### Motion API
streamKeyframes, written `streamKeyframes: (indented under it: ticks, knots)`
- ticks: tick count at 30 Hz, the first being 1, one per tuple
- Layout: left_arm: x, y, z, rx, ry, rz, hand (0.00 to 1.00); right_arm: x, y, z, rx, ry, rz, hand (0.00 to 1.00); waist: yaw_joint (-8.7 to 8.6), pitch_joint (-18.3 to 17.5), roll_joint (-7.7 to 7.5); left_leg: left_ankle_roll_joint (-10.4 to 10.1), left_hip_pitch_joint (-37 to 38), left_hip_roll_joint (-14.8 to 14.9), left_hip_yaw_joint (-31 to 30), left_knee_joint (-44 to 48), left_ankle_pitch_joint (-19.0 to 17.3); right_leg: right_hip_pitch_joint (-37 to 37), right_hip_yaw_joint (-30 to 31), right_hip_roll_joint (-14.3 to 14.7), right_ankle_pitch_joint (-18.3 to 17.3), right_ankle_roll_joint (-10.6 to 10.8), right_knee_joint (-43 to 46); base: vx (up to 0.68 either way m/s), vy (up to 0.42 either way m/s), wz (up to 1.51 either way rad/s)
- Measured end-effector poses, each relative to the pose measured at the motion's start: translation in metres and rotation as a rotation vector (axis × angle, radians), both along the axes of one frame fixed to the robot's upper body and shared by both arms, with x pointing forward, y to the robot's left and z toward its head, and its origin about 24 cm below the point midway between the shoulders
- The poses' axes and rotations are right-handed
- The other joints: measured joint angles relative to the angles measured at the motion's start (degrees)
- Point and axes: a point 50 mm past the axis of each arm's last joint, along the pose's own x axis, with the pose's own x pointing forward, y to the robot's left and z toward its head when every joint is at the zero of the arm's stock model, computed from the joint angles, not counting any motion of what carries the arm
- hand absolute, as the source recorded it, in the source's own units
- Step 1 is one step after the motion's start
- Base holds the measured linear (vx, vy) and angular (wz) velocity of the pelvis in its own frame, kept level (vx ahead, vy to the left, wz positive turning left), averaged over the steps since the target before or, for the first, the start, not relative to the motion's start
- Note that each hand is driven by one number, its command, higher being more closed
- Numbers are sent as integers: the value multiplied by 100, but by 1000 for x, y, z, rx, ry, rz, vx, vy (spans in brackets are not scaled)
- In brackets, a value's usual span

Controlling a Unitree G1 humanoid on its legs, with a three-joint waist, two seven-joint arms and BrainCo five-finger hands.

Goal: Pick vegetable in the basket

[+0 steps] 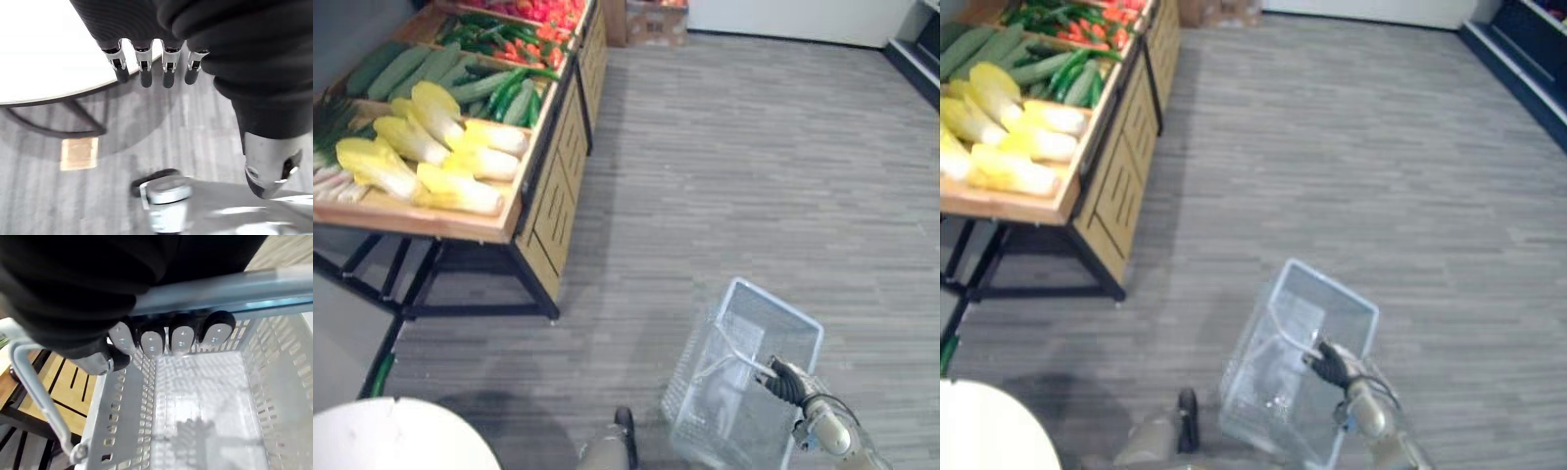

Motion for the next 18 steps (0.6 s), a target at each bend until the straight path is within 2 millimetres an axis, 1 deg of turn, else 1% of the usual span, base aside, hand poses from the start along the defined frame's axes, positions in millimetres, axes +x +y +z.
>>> streamKeyframes:
  ticks: [1, 2, 3, 4, 5, 6, 7, 8, 9, 10, 11, 12, 13, 14, 15, 16, 17, 18]
  knots:
    - [4, 0, 1, 1, -10, -15, 0, 0, 4, -1, 8, 0, 7, 100, -42, 0, -17, 40, 150, -127, -98, -85, -71, -184, 139, 39, -37, 21, 526, 552, 289, 56]
    - [14, 1, 2, 7, -30, -42, 0, -1, 6, -2, 14, 5, 11, 100, -131, 12, -64, 124, 502, -311, -281, -286, -160, -501, 308, 240, -189, -126, 1425, 555, 214, 85]
    - [17, 1, 3, 10, -35, -58, 0, -4, 4, -3, 11, 11, 7, 100, -204, 33, -38, 225, 944, -440, -517, -546, -231, -678, 185, 433, -480, -324, 1941, 569, 178, 89]
    - [19, 0, 3, 7, -33, -71, 0, -4, 2, -2, 8, 10, 2, 100, -252, 77, 16, 282, 1217, -476, -638, -668, -297, -755, 1, 510, -655, -414, 2090, 569, 117, 86]
    - [21, -3, 2, 2, -31, -89, 0, -5, 0, -3, 3, 14, -2, 100, -315, 151, 83, 321, 1729, -497, -859, -906, -372, -918, -470, 577, -987, -571, 2213, 673, 94, 83]
    - [22, -4, 2, -1, -29, -101, 0, -5, 1, -2, 4, 11, -2, 100, -356, 184, 185, 326, 2098, -492, -1051, -1016, -473, -1161, -869, 598, -1236, -640, 2087, 553, 70, 84]
    - [24, -4, 2, -1, -31, -106, 0, -5, 1, -1, 5, 5, -1, 100, -386, 192, 174, 337, 2238, -488, -1150, -1031, -522, -1294, -1005, 620, -1319, -641, 1932, 542, 26, 97]
    - [30, -5, 3, -1, -43, -116, 0, -4, 1, -1, 7, 2, -2, 100, -440, 230, 143, 363, 2478, -468, -1341, -1018, -564, -1518, -1112, 717, -1423, -626, 1447, 442, -41, 100]
    - [33, -4, 3, 0, -52, -119, 0, -4, 0, -1, 7, 2, -6, 100, -484, 235, 143, 369, 2581, -391, -1524, -982, -575, -1617, -1112, 860, -1407, -602, 835, 691, -96, 145]
    - [38, -4, 4, 0, -63, -126, 0, -4, -1, -1, 10, 0, -17, 100, -568, 245, 164, 358, 2684, -260, -1792, -919, -580, -1688, -1039, 1039, -1307, -452, -138, 593, -118, 131]
    - [40, -4, 5, -1, -66, -128, 0, -3, -2, 0, 11, -1, -21, 100, -599, 247, 167, 330, 2719, -189, -1912, -882, -596, -1718, -942, 1117, -1210, -352, -626, 606, -164, 144]
    - [40, -3, 5, 1, -66, -129, 0, -2, -5, 1, 9, -7, -32, 100, -634, 251, 155, 222, 2798, -64, -2114, -788, -656, -1746, -700, 1274, -933, -204, -1606, 607, -204, 122]
    - [39, -2, 5, 2, -62, -127, 0, -1, -8, 3, 0, -15, -36, 100, -626, 254, 119, -11, 2878, 30, -2285, -644, -789, -1755, -381, 1332, -463, -173, -2494, 618, -235, 113]
    - [36, -2, 4, 3, -55, -124, 0, -1, -9, 3, -4, -17, -37, 100, -624, 248, 73, -138, 2913, 40, -2372, -549, -864, -1753, -225, 1323, -203, -134, -2903, 651, -299, 92]
    - [27, 4, 4, 12, -40, -95, 0, -1, -9, 4, -4, -19, -34, 100, -606, 253, -102, -356, 3040, 3, -2548, -392, -1000, -1718, 41, 1215, 174, -118, -3542, 842, -481, 94]
    - [14, 12, 4, 25, -10, -47, 0, -1, -9, 4, -5, -16, -33, 100, -622, 257, -242, -514, 3196, -2, -2812, -231, -1171, -1638, 170, 1084, 822, 23, -3620, 864, -512, 91]
    - [12, 11, 2, 18, -2, -20, 0, -1, -12, 3, -12, -10, -44, 100, -620, 276, -199, -536, 3246, 75, -2937, -138, -1222, -1673, 119, 1141, 1097, 36, -3355, 826, -501, 83]
    - [12, 2, -2, -16, 6, 16, 0, 8, -17, 8, -27, -30, -62, 100, -578, 328, 70, -544, 3076, 299, -3186, 120, -1077, -1862, -98, 1291, 523, -129, -2611, 495, -293, 57]
